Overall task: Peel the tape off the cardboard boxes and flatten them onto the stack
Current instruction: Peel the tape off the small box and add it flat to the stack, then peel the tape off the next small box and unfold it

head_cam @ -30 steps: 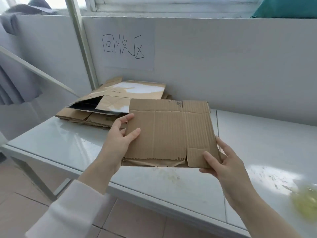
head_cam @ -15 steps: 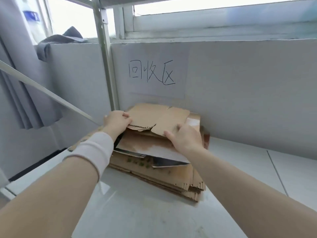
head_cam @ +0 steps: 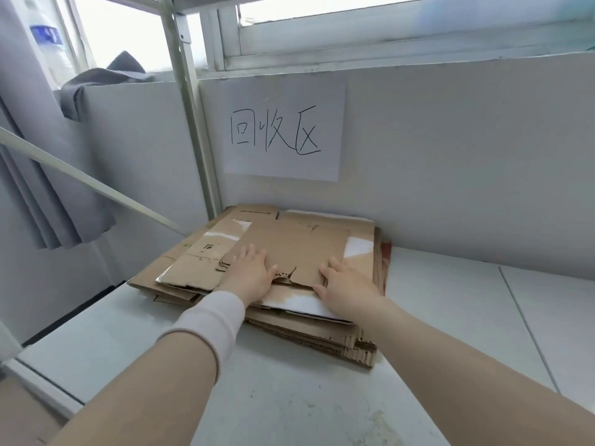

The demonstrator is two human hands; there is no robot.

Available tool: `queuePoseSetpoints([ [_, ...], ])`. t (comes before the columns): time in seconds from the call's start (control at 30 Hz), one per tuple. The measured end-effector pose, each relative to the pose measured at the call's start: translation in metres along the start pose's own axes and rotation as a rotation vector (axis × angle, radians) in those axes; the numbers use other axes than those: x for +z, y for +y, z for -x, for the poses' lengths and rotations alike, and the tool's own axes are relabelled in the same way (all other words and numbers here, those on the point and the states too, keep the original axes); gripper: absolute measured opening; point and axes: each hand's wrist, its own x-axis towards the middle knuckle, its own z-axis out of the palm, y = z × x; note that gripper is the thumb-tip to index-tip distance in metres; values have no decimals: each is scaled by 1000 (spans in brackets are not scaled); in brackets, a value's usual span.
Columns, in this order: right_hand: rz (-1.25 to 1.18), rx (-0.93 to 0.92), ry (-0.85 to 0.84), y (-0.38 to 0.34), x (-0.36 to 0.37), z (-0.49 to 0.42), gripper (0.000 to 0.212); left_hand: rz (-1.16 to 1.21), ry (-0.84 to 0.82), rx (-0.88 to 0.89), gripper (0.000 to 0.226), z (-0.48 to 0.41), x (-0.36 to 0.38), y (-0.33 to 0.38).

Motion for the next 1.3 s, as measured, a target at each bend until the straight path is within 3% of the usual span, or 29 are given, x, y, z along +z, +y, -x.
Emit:
queuePoseSetpoints([
  [0.1, -56, -23, -44, 4, -21, 11, 49, 2, 17, 62, 40, 22, -15, 25],
  [0.23, -139, 7, 157, 39, -55, 52, 46, -79, 184, 124, 34, 59, -51, 70],
  [0.37, -20, 114, 236, 114, -84, 124, 51, -387, 301, 254, 36, 79, -70, 129],
  [0.57, 253, 354, 233, 260, -107, 280, 55, -508, 335, 607, 37, 142, -45, 304],
  [0.77, 316, 630, 213, 394, -119, 434, 55, -403, 300, 1026, 44, 242, 9, 508],
  [0.93, 359, 798, 214, 471, -128, 520, 55, -280, 265, 1247, 46, 307, 51, 637],
  [1.1, 365, 894, 219, 535, -133, 573, 56, -73, 245, 1342, 55, 342, 78, 734],
  [1.3, 328, 944, 206, 585, -132, 595, 55, 27, 183, 1311, 61, 345, 91, 814],
])
